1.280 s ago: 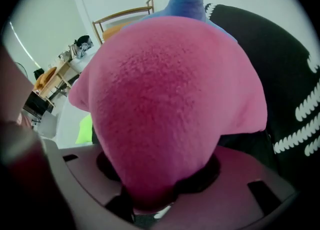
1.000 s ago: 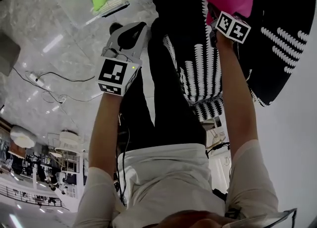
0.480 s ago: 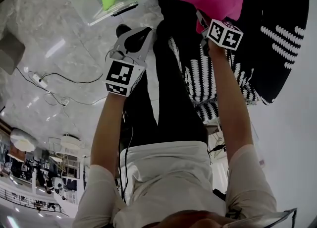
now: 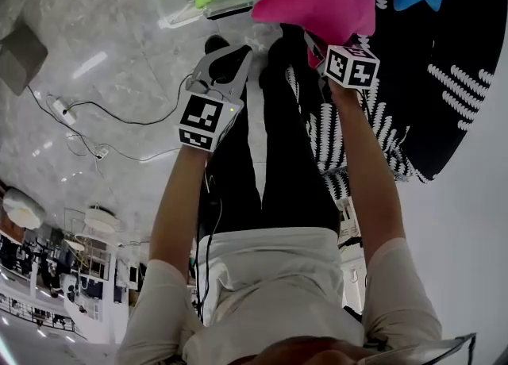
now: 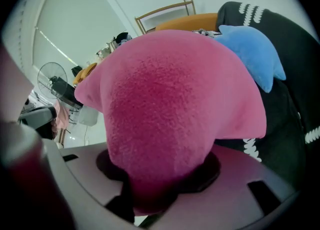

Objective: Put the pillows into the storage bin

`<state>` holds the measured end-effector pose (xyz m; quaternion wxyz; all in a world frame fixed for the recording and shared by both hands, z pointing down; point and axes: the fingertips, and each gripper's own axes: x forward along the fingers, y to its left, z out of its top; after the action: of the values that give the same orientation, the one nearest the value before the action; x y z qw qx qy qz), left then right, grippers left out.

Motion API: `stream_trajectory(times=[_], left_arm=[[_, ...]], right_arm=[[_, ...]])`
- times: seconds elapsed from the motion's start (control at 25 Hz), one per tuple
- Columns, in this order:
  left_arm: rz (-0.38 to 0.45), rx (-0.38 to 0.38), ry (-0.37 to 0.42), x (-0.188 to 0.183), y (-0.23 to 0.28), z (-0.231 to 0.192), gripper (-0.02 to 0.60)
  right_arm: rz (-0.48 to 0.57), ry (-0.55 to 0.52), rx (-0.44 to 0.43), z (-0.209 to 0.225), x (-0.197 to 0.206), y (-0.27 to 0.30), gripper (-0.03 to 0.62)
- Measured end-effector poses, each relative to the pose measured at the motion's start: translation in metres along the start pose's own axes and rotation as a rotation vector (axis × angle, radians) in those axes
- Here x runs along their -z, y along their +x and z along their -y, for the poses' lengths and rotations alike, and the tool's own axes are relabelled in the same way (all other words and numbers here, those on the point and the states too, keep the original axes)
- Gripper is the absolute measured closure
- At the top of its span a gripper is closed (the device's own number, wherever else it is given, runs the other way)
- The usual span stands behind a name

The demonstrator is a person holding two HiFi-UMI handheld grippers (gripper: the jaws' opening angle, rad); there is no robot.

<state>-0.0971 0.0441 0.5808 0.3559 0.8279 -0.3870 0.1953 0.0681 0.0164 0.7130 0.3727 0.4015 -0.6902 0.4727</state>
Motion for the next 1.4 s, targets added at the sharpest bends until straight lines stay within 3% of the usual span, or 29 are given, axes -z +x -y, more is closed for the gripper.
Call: stream_trajectory(times=[0.4,0.84,1.12,1.36,1.4], left_arm=[[0.02,-0.086,-0.093,0.026,-0.046,-0.064,0.563],[0.088,-0.162,-0.164,0.017,-0.073,-0.154,0.563],[0.116,-0.194,-0.2,0.017,-0.092,-0.182,0.563],[0.109,-0.212,-0.233,0.032,-0.106,-0.187,0.563],[0.107,-0.215,-0.24,0.034,-0.108,-0.19,0.563]], right_arm=[[-0.08,-0.246,-0.003,-0.069,-0.03,0.048,0.37],[-0.115,-0.537,0.095,-0.122,-0.096,0.122,0.37],[-0.086,-0.735,0.217,-0.134,-0.136,0.148,0.37],[-0.078,-0.824,0.272,-0.15,-0.167,0.157,0.358],[-0.061,-0.828,0.259,-0.156,-0.172,0.162,0.331]])
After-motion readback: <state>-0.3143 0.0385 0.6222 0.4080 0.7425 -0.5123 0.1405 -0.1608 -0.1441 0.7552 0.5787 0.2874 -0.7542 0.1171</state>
